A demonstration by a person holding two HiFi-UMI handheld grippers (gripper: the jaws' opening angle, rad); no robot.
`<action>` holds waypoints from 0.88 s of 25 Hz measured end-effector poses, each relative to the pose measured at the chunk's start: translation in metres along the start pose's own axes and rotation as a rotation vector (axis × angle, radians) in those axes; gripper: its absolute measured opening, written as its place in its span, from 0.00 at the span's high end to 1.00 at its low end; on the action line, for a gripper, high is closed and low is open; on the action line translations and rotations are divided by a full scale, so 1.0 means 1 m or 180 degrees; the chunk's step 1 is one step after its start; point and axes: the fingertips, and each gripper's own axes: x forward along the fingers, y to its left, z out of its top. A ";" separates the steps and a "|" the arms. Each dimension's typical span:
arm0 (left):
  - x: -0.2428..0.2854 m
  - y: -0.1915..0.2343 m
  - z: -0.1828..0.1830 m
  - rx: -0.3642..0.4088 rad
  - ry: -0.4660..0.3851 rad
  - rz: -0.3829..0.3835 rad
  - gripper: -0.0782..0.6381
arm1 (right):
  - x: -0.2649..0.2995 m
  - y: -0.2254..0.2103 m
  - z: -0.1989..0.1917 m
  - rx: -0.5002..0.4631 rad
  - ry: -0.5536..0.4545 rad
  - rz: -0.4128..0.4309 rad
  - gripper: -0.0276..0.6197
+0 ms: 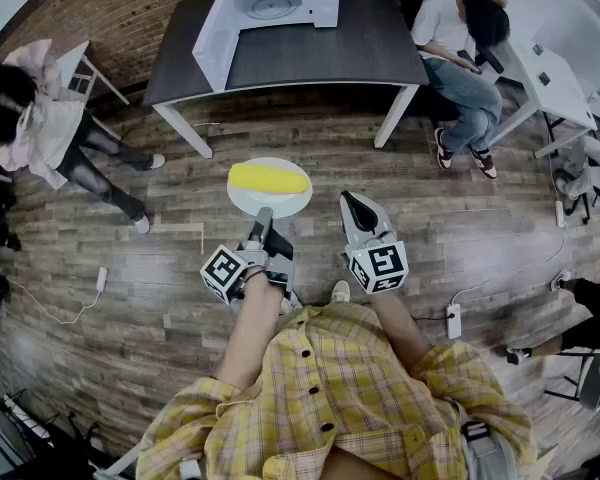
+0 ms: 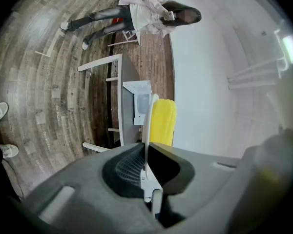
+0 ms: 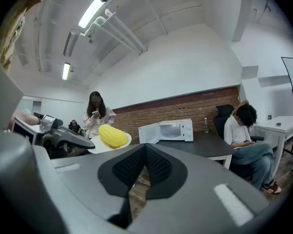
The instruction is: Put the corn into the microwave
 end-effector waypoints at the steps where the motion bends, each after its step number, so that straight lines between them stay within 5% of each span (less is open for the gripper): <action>1: 0.003 -0.004 0.000 -0.0021 -0.0001 -0.0045 0.87 | 0.001 -0.001 0.001 0.0007 -0.0013 0.0005 0.95; 5: 0.009 -0.014 -0.007 -0.0061 0.0001 -0.0167 0.87 | -0.001 -0.005 0.002 0.0017 -0.0050 0.0021 0.95; 22: 0.017 0.000 -0.042 0.0029 -0.0149 0.0018 0.87 | -0.019 -0.034 -0.007 -0.0001 -0.0013 0.0223 0.95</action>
